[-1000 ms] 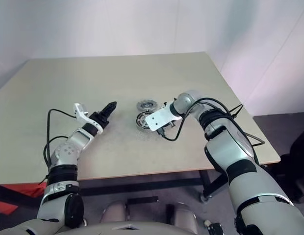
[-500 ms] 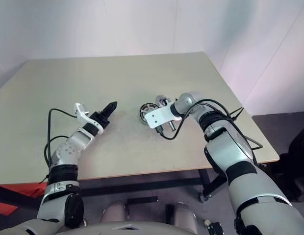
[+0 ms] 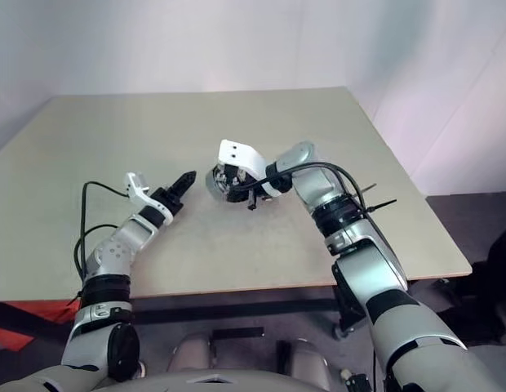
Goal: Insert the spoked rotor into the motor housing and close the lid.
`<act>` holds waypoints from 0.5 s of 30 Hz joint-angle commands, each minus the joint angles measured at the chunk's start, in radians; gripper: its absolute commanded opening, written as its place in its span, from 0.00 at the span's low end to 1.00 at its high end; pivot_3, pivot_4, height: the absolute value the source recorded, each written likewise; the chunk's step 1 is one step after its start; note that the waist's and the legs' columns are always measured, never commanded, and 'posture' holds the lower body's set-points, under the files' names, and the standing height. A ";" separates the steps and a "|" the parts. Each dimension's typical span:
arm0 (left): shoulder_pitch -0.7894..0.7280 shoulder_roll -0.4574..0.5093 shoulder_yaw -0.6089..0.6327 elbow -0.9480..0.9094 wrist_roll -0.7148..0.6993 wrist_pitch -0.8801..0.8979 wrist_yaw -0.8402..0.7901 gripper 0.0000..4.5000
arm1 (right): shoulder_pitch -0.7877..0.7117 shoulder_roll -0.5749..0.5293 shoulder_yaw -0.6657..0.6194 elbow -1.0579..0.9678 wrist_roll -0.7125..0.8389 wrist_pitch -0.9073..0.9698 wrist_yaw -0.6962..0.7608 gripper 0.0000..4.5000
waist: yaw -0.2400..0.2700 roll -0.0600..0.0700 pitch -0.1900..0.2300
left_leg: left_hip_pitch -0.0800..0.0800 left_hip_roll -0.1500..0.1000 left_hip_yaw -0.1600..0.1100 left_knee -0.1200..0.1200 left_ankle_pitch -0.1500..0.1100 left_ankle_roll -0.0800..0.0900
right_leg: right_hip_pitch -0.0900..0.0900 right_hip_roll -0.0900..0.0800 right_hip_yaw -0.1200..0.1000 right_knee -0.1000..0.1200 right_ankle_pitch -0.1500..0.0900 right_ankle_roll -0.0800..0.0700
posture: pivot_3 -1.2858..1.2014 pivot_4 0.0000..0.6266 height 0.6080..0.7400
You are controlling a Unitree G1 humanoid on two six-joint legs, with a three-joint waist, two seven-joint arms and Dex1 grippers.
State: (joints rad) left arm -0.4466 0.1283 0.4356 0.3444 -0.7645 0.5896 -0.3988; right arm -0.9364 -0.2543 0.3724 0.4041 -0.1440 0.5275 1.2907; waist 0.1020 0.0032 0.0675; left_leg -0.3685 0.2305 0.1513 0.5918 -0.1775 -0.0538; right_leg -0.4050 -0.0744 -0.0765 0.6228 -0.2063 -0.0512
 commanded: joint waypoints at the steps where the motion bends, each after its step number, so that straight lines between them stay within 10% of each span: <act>1: 0.000 0.027 0.025 -0.033 -0.011 -0.021 0.001 0.87 | 0.005 -0.003 0.011 -0.104 0.032 0.074 -0.015 0.00 | 0.001 0.000 0.000 | 0.000 0.000 0.000 0.000 0.000 0.000 | 0.000 0.000 0.000 0.000 0.000 0.000 | 0.52 0.00 1.00; 12: 0.021 0.082 0.106 -0.066 -0.054 -0.032 0.002 0.87 | 0.000 0.079 0.022 0.044 0.045 0.157 -0.182 0.00 | 0.002 0.000 0.000 | 0.002 0.000 0.000 0.000 0.000 -0.001 | 0.002 0.000 0.000 0.000 0.000 0.000 | 0.52 0.00 1.00; 15: 0.023 0.067 0.094 -0.068 -0.046 -0.038 0.004 0.87 | -0.009 0.080 0.022 0.045 0.062 0.164 -0.190 0.21 | 0.007 0.000 0.000 | 0.002 -0.001 0.000 0.000 0.000 -0.001 | 0.003 -0.001 0.000 -0.001 0.000 0.001 | 0.52 0.00 1.00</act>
State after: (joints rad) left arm -0.4136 0.1954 0.5382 0.3173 -0.8034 0.5668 -0.3962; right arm -0.9061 -0.1623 0.4219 0.4618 -0.0939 0.6864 1.1157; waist 0.1092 0.0032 0.0675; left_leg -0.3670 0.2290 0.1506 0.5917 -0.1772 -0.0548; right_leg -0.4019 -0.0758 -0.0762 0.6218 -0.2064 -0.0505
